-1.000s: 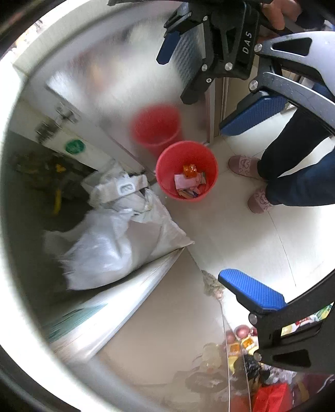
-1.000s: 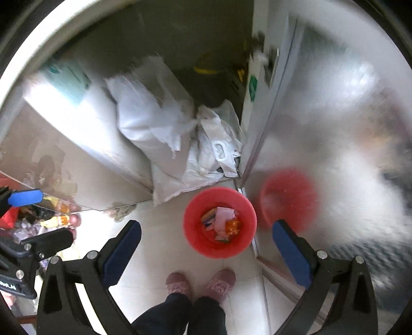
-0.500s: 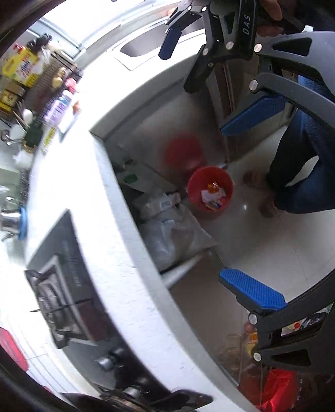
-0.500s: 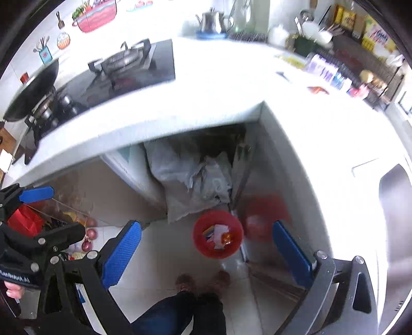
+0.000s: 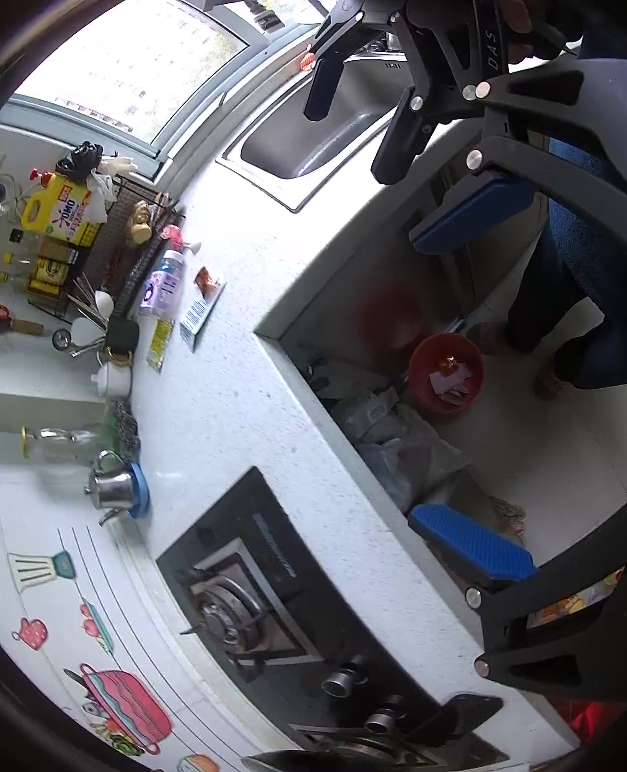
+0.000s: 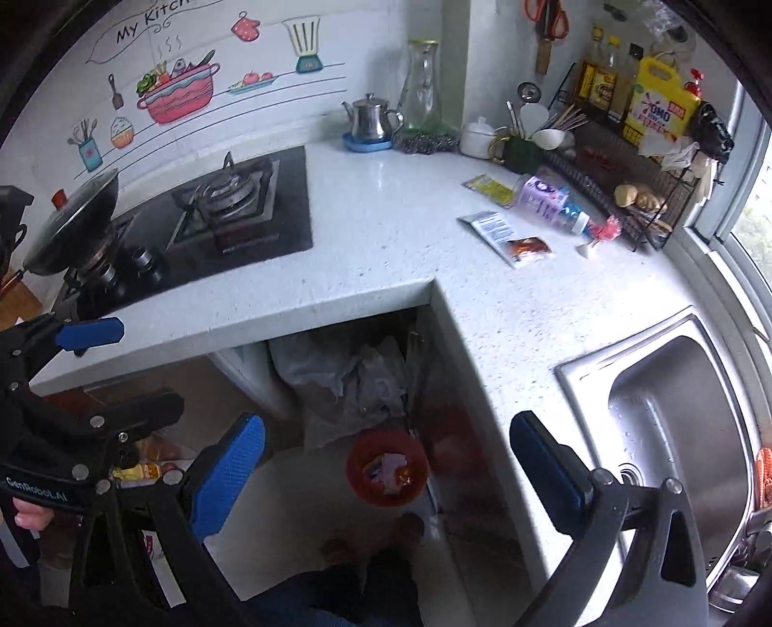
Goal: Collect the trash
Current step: 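Raise both tools back up over the counter toward the sauce packet, then grasp the brown sauce packet with the left tool and lift it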
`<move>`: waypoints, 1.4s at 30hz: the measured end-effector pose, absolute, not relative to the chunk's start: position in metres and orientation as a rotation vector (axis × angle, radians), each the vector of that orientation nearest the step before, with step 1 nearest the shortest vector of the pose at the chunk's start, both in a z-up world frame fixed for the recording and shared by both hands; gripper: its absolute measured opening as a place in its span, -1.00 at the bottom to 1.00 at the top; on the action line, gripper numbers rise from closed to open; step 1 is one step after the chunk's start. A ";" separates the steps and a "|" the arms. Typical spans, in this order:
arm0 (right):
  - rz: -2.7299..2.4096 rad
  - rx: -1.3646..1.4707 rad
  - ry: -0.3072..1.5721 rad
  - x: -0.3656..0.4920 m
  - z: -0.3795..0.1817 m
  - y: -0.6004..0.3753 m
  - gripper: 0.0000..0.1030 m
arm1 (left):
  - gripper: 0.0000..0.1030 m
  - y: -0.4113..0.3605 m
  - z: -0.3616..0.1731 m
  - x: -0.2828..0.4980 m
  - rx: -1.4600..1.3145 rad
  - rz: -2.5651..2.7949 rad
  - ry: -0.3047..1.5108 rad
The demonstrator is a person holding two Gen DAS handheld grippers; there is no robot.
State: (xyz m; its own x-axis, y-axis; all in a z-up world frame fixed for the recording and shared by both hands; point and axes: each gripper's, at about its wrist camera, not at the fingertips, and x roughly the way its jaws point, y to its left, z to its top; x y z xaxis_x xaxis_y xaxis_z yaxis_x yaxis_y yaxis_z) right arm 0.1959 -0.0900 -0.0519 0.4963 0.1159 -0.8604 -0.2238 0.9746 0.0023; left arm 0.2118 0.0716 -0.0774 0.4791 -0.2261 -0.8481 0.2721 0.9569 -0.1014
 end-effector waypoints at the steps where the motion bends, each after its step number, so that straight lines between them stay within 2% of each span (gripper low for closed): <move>1: 0.199 -0.115 1.026 0.198 -0.049 -0.093 0.97 | 1.00 0.069 -0.075 0.216 0.049 -0.311 1.023; 10: 0.139 -0.090 0.987 0.227 -0.035 -0.123 0.97 | 1.00 0.032 -0.059 0.266 0.105 -0.367 1.020; 23: 0.073 -0.010 1.035 0.317 -0.051 -0.189 0.97 | 1.00 -0.050 -0.072 0.387 0.215 -0.434 1.084; 42: 0.034 0.092 1.163 0.410 -0.107 -0.284 0.97 | 1.00 -0.170 -0.134 0.519 0.399 -0.593 1.213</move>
State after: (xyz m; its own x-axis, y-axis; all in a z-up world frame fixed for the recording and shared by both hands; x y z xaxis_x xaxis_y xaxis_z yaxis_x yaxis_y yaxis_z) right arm 0.4096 -0.2839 -0.1069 0.3969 0.0742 -0.9148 0.0211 0.9957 0.0899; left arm 0.5187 -0.1703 -0.1339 0.2291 -0.2111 -0.9502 0.6203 0.7840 -0.0247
